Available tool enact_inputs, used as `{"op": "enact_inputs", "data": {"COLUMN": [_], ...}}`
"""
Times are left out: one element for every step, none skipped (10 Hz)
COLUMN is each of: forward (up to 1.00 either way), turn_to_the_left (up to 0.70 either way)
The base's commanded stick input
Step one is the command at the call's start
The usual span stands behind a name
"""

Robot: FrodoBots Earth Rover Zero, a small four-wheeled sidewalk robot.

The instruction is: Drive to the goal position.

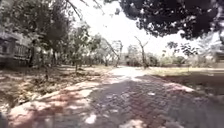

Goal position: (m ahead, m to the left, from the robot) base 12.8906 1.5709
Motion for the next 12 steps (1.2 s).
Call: {"op": "enact_inputs", "data": {"forward": [0.70, 0.70, 0.70, 0.70, 0.70, 0.70, 0.70, 0.70, 0.70, 0.70, 0.70, 0.70], "turn_to_the_left": [0.00, 0.00, 0.00, 0.00, 0.00, 0.00, 0.00, 0.00, 0.00, 0.00, 0.00, 0.00]}}
